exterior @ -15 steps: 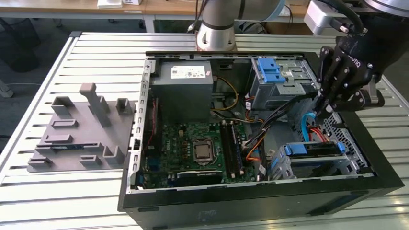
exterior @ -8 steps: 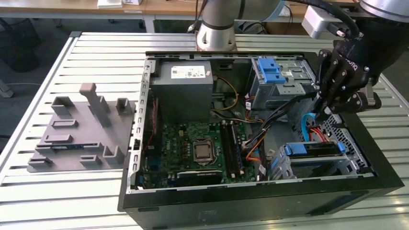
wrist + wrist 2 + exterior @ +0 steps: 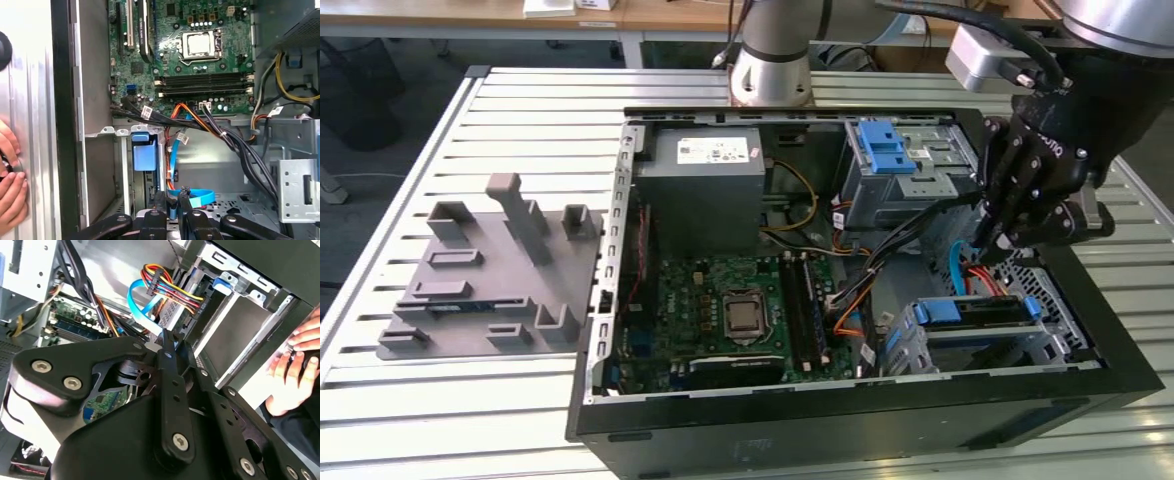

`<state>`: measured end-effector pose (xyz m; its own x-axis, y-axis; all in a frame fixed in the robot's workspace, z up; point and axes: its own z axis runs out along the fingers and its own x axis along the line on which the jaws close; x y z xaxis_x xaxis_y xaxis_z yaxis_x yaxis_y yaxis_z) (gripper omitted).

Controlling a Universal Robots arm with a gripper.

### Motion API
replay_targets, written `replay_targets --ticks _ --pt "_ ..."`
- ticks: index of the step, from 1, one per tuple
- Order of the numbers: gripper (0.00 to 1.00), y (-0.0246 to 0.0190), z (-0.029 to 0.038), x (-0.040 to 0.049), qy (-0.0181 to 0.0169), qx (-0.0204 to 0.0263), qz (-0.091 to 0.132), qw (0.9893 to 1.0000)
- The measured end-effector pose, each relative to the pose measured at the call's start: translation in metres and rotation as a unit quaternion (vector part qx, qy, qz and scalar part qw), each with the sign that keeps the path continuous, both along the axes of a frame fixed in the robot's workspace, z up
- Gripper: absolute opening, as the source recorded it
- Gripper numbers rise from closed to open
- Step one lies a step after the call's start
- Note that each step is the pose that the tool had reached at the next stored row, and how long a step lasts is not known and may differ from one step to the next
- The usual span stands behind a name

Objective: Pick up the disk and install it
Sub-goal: 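Insert the second disk wire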

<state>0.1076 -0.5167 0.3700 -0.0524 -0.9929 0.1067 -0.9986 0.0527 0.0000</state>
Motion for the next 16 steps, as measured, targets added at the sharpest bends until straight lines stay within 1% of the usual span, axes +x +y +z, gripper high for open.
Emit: replay_targets --ticks 1,2,4,5,6,7,8,9,11,13,14,15,16 --pt "0.24 0.0000 -0.0009 0.0000 0.0000 -0.0028 0.000 1.0000" --pt "0.24 0.0001 -0.0019 0.0000 0.0000 -0.0044 0.000 1.0000" --pt "0.24 0.0001 -0.0044 0.0000 0.0000 -0.0047 0.000 1.0000" --pt "0.22 0.0000 -0.0057 0.0000 0.0000 -0.0047 0.000 1.0000" --pt "0.16 0.0000 -0.0069 0.0000 0.0000 -0.0046 0.000 1.0000" --pt "0.16 0.0001 -0.0078 0.0000 0.0000 -0.0040 0.000 1.0000" --pt "0.16 0.0000 -0.0084 0.0000 0.0000 -0.0027 0.000 1.0000" --pt "0.16 -0.0001 -0.0089 -0.0001 0.0000 0.0006 0.000 1.0000" --pt "0.16 -0.0006 -0.0100 -0.0001 -0.0003 0.0095 0.000 1.0000" --pt "0.16 -0.0016 -0.0109 -0.0001 -0.0015 0.0168 0.000 0.9999" --pt "0.16 -0.0022 -0.0113 -0.0003 -0.0033 0.0186 0.001 0.9998" --pt "0.16 -0.0026 -0.0116 -0.0009 -0.0071 0.0189 0.001 0.9998" --pt "0.16 -0.0029 -0.0118 -0.0014 -0.0117 0.0189 0.001 0.9998"
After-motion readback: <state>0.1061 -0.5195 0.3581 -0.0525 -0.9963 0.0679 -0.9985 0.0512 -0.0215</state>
